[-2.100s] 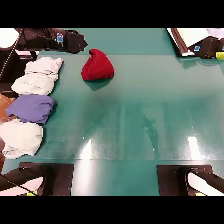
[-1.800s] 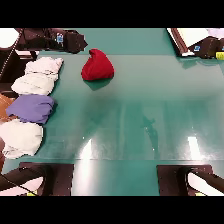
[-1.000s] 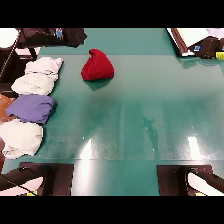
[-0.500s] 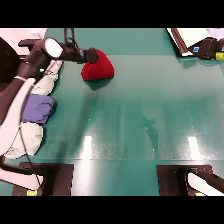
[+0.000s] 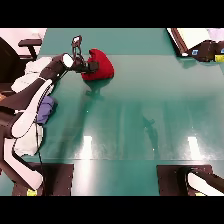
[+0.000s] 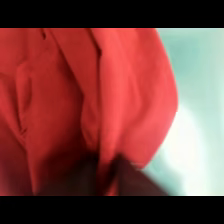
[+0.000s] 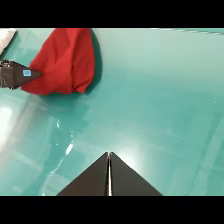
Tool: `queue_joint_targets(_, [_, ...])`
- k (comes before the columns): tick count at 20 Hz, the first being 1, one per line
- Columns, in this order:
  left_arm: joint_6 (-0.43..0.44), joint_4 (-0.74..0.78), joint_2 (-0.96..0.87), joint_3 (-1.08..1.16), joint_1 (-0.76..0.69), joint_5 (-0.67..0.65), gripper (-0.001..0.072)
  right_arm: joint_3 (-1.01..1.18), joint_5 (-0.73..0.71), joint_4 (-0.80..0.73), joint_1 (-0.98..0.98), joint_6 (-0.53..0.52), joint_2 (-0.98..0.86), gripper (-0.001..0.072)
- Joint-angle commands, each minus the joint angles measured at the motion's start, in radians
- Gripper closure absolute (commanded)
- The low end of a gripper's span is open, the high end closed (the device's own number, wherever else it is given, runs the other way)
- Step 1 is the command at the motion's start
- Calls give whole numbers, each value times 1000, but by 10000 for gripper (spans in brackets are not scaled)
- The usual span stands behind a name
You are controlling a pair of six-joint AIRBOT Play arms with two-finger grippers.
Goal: Fold the shirts.
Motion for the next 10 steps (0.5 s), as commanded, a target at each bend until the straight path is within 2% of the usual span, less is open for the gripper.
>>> queue_joint_targets(1, [2, -3, 14, 79, 2, -53, 682, 0, 0, 0, 0, 0, 1, 696])
queue_joint_targets(3, [3, 24, 81, 162, 2, -69, 684, 13, -8, -1, -6, 0, 0, 696])
queue_joint_targets(7, [2, 170, 360, 274, 2, -96, 684, 149, 11, -1, -14, 0, 1, 697])
queue_joint_targets(10, [2, 182, 568, 281, -2, -192, 683, 278, 22, 0, -10, 0, 1, 697])
